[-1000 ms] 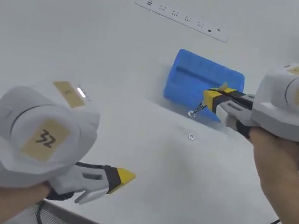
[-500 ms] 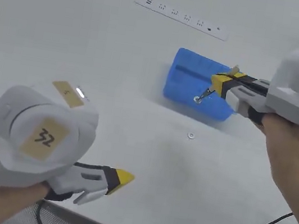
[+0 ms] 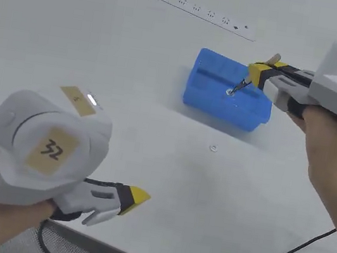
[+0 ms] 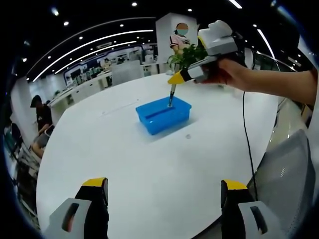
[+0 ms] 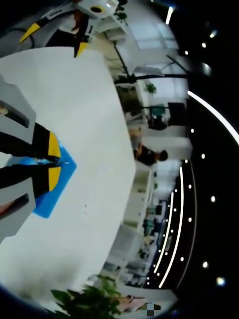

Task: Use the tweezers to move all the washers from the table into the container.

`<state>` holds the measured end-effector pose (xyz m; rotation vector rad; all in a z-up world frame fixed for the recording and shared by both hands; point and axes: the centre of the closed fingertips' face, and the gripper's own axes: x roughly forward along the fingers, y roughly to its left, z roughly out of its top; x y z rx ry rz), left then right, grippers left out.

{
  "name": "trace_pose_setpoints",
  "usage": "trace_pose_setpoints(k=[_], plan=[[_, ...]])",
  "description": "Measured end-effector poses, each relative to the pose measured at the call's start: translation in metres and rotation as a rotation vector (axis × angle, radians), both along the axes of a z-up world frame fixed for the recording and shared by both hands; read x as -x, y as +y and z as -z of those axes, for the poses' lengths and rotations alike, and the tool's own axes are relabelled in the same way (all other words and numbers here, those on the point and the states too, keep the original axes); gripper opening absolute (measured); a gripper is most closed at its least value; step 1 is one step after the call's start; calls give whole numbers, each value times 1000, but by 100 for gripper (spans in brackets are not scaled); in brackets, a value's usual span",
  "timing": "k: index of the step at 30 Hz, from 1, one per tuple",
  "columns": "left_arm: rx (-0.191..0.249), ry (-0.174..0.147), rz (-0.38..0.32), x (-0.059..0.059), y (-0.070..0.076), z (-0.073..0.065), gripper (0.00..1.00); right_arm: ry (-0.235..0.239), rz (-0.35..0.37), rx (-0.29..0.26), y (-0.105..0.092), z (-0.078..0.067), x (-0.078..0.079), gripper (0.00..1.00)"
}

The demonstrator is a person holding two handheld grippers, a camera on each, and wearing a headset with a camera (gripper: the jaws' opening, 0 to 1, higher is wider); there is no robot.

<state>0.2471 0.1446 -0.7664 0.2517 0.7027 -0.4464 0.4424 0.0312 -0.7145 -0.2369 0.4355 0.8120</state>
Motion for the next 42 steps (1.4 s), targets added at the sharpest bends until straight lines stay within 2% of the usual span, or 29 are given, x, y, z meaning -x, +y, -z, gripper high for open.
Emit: trace_pose_setpoints(k=[5,13,25,28,37,42], plan=[[-4,5,-3,0,1,1,96,23,13,-9,-1,9,-7,0],[-9,14,2,1,0,5,96,39,32,19,-1,31,-18,0],[-11,16,-2,2,2,5,96,74,32,65,2,59,-20,0],[5,19,3,3,0,4,97,81,35,68,1,65,-20,0],[-5,22,2,4,1,5,97,100,42,51,5,69,-17,0],[-4,21,-1,3,1,5,96,97,39,71,6,72,-18,0]])
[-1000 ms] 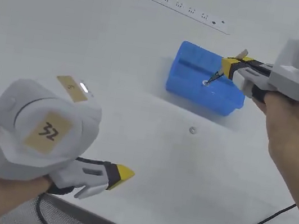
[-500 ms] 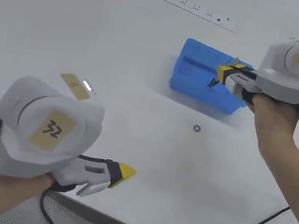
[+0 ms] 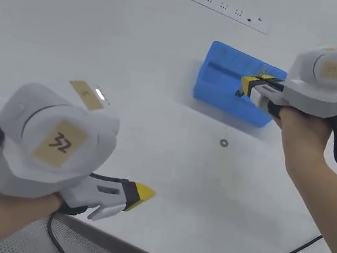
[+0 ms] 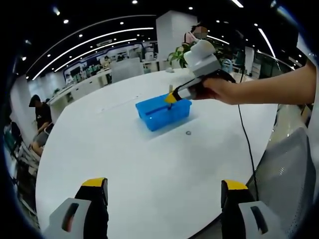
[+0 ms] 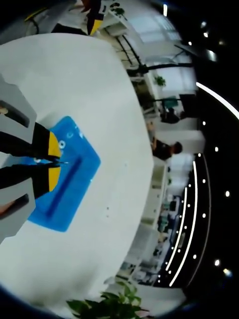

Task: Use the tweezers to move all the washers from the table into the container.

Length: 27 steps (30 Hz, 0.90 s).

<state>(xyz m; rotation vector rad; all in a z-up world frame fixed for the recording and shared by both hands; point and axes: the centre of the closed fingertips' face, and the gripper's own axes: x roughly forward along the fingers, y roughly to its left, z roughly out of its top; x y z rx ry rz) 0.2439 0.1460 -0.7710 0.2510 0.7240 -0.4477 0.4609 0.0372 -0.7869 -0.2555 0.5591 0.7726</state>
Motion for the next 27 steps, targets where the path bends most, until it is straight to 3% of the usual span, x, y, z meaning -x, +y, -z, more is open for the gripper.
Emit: trace_pose_setpoints(k=[6,9,15,21,27], plan=[[-2,1,4,0,-1,0,96,7,1,-12,1,2,1,0],[-7,-1,7,0,-1,0,96,-16,-1,13,-2,3,0,1],[-12,-9,9,-1,0,-3,96,4,14,-6,-3,2,0,1],[-10,-14,9,-2,-1,-5,96,-20,20,-34,-8,-17,3,1],[-10,-14,16,-1,-3,-4,96,-53,18,-93,-10,-46,14,1]])
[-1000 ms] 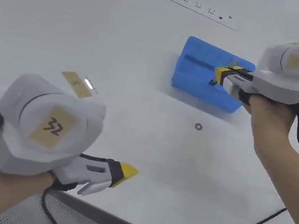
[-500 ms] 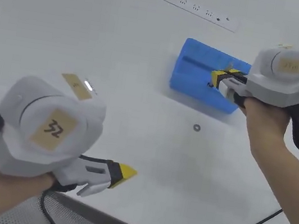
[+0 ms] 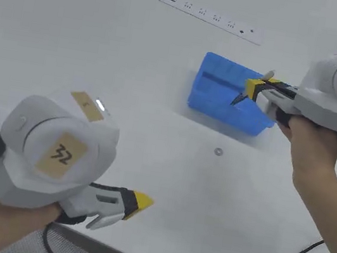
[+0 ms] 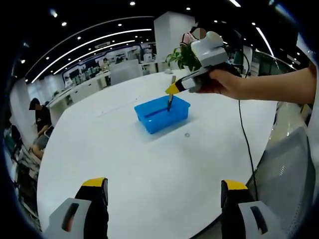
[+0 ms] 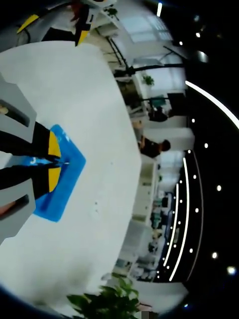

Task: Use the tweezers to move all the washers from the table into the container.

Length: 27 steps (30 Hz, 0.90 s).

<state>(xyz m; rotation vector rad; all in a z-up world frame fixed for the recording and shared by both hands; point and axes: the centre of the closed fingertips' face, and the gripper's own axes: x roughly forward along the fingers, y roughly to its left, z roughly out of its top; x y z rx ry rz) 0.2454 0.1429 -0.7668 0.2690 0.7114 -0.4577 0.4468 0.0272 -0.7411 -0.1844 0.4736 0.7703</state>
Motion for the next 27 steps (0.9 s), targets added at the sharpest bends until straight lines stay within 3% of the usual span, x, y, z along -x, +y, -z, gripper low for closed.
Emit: trace_pose_setpoints(k=[5,10,15,22,27], plan=[[1,0,-2,0,1,0,96,-8,-11,-24,-4,-11,14,1],[0,4,-2,0,0,2,96,-4,-16,-30,-7,-9,28,1],[-5,9,2,1,0,4,96,16,-17,-17,-9,3,45,1],[-6,8,2,1,0,4,96,78,-28,13,-9,26,63,1],[-14,11,6,2,0,5,96,94,-24,27,-12,37,69,1]])
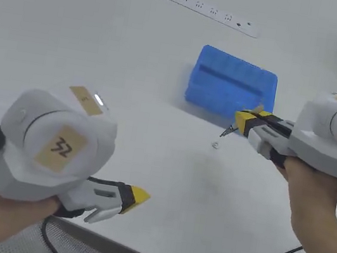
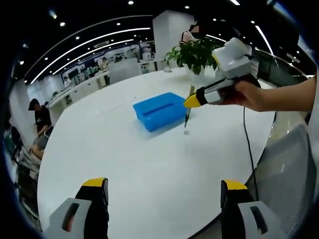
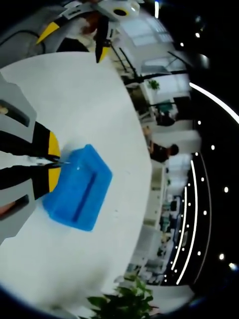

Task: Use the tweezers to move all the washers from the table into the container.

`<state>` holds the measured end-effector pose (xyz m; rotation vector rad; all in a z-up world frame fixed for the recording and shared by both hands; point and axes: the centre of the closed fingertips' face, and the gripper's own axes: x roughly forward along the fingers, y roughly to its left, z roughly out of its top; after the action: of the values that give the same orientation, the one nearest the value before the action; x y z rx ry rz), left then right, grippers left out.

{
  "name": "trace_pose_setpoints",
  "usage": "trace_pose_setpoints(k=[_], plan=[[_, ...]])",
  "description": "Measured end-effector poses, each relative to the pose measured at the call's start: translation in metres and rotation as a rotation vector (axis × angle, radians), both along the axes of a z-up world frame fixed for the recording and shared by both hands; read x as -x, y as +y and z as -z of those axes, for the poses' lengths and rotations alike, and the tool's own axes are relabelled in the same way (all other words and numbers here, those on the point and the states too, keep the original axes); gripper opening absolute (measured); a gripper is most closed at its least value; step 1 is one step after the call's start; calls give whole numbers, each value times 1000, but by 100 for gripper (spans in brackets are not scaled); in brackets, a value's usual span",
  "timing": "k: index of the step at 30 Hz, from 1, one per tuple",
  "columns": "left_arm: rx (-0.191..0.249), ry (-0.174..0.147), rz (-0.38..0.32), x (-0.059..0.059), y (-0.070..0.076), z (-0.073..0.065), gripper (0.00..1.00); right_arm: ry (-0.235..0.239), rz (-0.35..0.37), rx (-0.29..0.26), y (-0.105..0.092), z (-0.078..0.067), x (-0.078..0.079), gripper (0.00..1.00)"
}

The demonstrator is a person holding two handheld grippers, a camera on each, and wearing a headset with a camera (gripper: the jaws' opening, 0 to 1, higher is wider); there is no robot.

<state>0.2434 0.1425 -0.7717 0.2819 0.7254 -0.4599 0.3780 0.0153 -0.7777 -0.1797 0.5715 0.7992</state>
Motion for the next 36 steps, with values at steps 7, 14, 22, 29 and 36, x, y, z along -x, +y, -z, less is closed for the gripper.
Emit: trace_pose_setpoints(k=[7,14,22,29,36], plan=[[1,2,1,0,0,1,96,18,2,20,-2,12,4,1],[-2,7,1,0,0,2,95,18,9,21,-3,13,1,1],[6,10,7,1,-2,2,96,4,2,18,-1,13,1,1],[5,8,8,1,-3,2,96,-46,-30,62,2,14,4,0],[1,8,15,2,-4,2,96,-10,3,29,-1,14,1,0]])
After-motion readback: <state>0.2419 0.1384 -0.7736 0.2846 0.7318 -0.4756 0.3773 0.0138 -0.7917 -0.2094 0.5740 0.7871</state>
